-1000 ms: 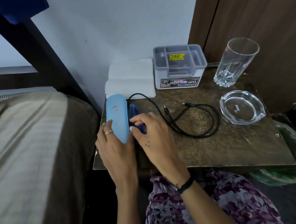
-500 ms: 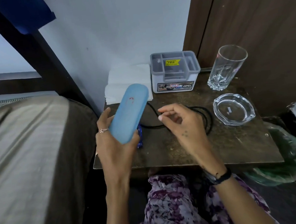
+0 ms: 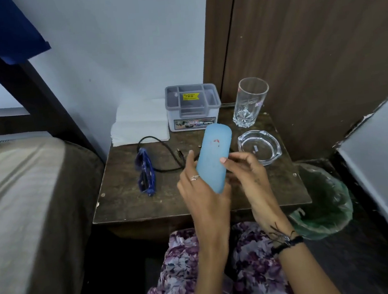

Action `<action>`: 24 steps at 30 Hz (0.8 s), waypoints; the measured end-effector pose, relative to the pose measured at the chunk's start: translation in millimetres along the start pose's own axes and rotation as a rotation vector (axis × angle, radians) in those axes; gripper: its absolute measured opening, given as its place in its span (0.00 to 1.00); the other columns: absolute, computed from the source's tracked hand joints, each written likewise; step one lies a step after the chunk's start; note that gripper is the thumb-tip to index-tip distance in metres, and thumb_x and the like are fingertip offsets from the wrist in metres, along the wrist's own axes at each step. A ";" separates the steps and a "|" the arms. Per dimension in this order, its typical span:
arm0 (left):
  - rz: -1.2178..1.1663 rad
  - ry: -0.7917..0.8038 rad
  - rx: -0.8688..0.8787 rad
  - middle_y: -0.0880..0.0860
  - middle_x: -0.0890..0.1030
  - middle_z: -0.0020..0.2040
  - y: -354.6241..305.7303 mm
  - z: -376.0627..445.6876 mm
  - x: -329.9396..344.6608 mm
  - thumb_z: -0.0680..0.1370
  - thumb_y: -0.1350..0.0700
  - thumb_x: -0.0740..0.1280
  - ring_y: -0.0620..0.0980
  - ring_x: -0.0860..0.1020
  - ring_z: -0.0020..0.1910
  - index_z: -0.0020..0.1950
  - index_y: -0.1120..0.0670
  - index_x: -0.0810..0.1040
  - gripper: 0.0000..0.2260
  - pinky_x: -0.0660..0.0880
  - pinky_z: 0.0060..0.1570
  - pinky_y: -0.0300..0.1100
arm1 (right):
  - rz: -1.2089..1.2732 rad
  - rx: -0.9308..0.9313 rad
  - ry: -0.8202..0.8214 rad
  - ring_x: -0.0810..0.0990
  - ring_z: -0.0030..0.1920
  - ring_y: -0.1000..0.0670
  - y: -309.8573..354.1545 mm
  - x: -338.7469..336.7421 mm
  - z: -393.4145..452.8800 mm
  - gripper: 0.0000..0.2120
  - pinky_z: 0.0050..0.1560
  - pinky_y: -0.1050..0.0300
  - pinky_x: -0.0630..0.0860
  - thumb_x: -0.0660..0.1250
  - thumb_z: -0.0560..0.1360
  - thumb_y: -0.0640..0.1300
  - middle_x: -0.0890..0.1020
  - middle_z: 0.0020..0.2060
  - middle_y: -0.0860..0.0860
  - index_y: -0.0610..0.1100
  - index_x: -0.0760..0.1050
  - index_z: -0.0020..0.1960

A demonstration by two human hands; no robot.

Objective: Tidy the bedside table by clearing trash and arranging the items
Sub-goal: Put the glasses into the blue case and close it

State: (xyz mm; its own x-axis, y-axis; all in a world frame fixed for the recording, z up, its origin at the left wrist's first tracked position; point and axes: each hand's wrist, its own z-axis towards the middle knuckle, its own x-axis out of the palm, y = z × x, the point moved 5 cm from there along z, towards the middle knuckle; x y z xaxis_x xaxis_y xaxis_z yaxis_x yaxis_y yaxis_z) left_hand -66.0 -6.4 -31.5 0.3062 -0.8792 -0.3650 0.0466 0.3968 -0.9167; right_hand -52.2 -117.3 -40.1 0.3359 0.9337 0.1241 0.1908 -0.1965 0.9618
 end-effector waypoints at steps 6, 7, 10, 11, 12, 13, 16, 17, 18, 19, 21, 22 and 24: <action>-0.336 0.283 -0.021 0.43 0.76 0.53 19.8 -6.4 11.9 0.67 0.55 0.75 0.35 0.76 0.51 0.63 0.35 0.60 0.34 0.74 0.48 0.30 | 0.001 0.199 0.140 0.80 0.37 0.54 -2.7 -31.5 26.6 0.04 0.36 0.60 0.75 0.66 0.74 0.40 0.81 0.41 0.49 0.46 0.77 0.43; -0.341 0.285 -0.004 0.42 0.76 0.53 24.6 -2.7 8.2 0.68 0.55 0.75 0.34 0.76 0.51 0.62 0.35 0.61 0.33 0.73 0.47 0.27 | -0.015 0.239 0.195 0.80 0.37 0.54 -1.8 -34.5 30.9 0.04 0.37 0.60 0.76 0.65 0.74 0.40 0.81 0.41 0.49 0.46 0.78 0.43; -0.255 0.282 0.042 0.41 0.73 0.58 35.8 16.3 -2.0 0.66 0.58 0.76 0.31 0.72 0.56 0.67 0.40 0.60 0.37 0.68 0.55 0.24 | -0.143 0.322 0.357 0.81 0.36 0.54 2.1 -36.2 40.5 0.05 0.34 0.65 0.76 0.65 0.74 0.40 0.82 0.39 0.50 0.47 0.79 0.43; -0.198 0.293 0.065 0.43 0.70 0.61 38.4 24.0 -4.6 0.65 0.59 0.77 0.33 0.70 0.58 0.68 0.43 0.59 0.39 0.65 0.58 0.25 | -0.210 0.322 0.394 0.80 0.37 0.54 3.7 -35.9 44.1 0.05 0.33 0.66 0.76 0.65 0.74 0.41 0.82 0.39 0.50 0.47 0.79 0.43; -0.135 0.313 0.094 0.45 0.67 0.63 40.2 31.2 -6.8 0.64 0.60 0.77 0.36 0.69 0.60 0.70 0.45 0.58 0.41 0.63 0.61 0.26 | -0.279 0.310 0.425 0.80 0.37 0.54 5.2 -35.2 48.1 0.05 0.34 0.67 0.75 0.65 0.74 0.41 0.82 0.39 0.51 0.47 0.79 0.43; -0.080 0.345 0.123 0.46 0.64 0.64 41.7 37.2 -9.0 0.64 0.60 0.77 0.39 0.67 0.62 0.71 0.47 0.58 0.42 0.62 0.62 0.28 | -0.343 0.292 0.455 0.80 0.37 0.55 6.4 -34.1 52.0 0.06 0.34 0.67 0.75 0.65 0.74 0.41 0.82 0.39 0.51 0.48 0.80 0.43; -0.060 0.516 0.131 0.42 0.65 0.64 46.0 44.1 -10.4 0.62 0.57 0.78 0.38 0.67 0.62 0.69 0.42 0.59 0.42 0.65 0.61 0.29 | -0.452 0.270 0.563 0.81 0.38 0.55 8.1 -27.1 60.2 0.05 0.37 0.65 0.76 0.68 0.70 0.43 0.83 0.40 0.51 0.51 0.82 0.42; -0.072 0.562 0.103 0.39 0.68 0.62 48.8 43.1 -10.0 0.62 0.56 0.78 0.36 0.70 0.59 0.68 0.40 0.60 0.41 0.67 0.58 0.27 | -0.458 0.280 0.611 0.82 0.38 0.55 6.9 -24.0 61.1 0.05 0.37 0.65 0.76 0.69 0.68 0.45 0.84 0.40 0.51 0.52 0.83 0.42; -0.076 0.579 0.078 0.36 0.70 0.59 52.0 41.6 -10.0 0.61 0.55 0.79 0.33 0.71 0.57 0.66 0.38 0.62 0.40 0.69 0.54 0.25 | -0.467 0.286 0.652 0.82 0.38 0.56 5.2 -21.1 61.7 0.05 0.37 0.66 0.77 0.71 0.67 0.46 0.84 0.40 0.52 0.53 0.83 0.41; -0.080 0.576 0.059 0.34 0.71 0.57 55.7 40.0 -10.4 0.61 0.54 0.79 0.30 0.71 0.54 0.63 0.37 0.63 0.38 0.70 0.50 0.24 | -0.489 0.283 0.679 0.82 0.38 0.57 2.8 -19.3 62.5 0.05 0.37 0.67 0.76 0.72 0.65 0.47 0.84 0.40 0.53 0.54 0.83 0.41; -0.094 0.563 0.026 0.35 0.72 0.53 62.0 36.6 -10.6 0.60 0.53 0.79 0.27 0.72 0.51 0.58 0.35 0.66 0.34 0.72 0.45 0.24 | -0.565 0.244 0.704 0.81 0.39 0.61 -2.5 -17.8 64.4 0.06 0.38 0.71 0.75 0.70 0.65 0.49 0.84 0.40 0.57 0.56 0.83 0.41; -0.095 0.558 0.020 0.36 0.73 0.53 63.9 35.3 -10.5 0.60 0.52 0.79 0.27 0.72 0.50 0.57 0.36 0.66 0.32 0.72 0.44 0.24 | -0.594 0.217 0.706 0.80 0.38 0.62 -4.4 -17.7 65.0 0.06 0.39 0.72 0.74 0.68 0.66 0.50 0.84 0.39 0.59 0.57 0.83 0.41; -0.079 0.545 0.031 0.37 0.73 0.52 66.9 33.8 -9.6 0.60 0.51 0.79 0.27 0.72 0.49 0.57 0.39 0.67 0.31 0.72 0.43 0.24 | -0.615 0.163 0.703 0.79 0.38 0.65 -7.2 -18.7 65.5 0.07 0.40 0.74 0.72 0.66 0.68 0.50 0.84 0.38 0.62 0.58 0.83 0.41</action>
State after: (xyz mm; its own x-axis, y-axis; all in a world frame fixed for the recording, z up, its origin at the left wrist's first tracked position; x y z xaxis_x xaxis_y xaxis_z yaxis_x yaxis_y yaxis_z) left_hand -33.7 37.6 -83.8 -0.2355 -0.9127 -0.3340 0.0803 0.3242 -0.9426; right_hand 0.5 -152.9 -65.3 -0.4888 0.8433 -0.2235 0.2941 0.4004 0.8679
